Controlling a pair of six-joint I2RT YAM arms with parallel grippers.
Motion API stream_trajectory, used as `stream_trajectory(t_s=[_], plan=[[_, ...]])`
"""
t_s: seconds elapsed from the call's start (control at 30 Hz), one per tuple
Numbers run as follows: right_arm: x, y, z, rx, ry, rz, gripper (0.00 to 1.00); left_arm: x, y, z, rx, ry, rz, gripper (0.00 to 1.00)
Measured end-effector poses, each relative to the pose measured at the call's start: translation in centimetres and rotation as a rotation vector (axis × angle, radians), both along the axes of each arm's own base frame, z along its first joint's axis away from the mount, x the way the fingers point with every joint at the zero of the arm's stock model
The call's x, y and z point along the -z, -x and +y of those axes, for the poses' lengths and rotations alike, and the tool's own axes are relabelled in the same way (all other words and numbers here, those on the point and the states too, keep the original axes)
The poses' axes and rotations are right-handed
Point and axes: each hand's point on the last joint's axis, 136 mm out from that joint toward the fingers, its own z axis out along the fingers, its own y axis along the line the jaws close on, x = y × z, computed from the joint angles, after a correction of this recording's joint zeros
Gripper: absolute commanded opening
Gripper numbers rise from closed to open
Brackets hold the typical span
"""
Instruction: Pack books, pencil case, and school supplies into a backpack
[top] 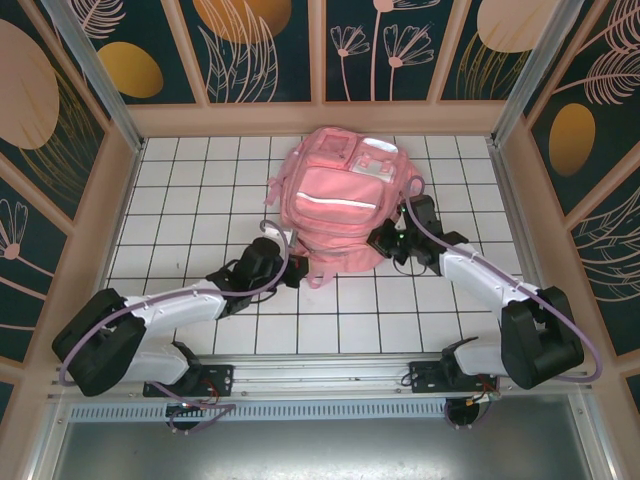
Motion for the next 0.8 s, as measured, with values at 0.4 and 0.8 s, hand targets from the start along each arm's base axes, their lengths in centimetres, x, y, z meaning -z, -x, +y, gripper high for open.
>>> stream_trajectory(t_s=[0.4, 0.8], plan=[[0.0, -0.4, -5.0, 0.076, 0.088, -0.022, 0.00, 2.6, -2.0, 1.9, -0.060, -0.011, 0.065, 0.00], [0.4, -0.8, -10.8, 0.198, 0.163, -0.011, 0.08, 3.3, -1.8, 0.5, 0.009, 0.037, 0.092, 0.00]])
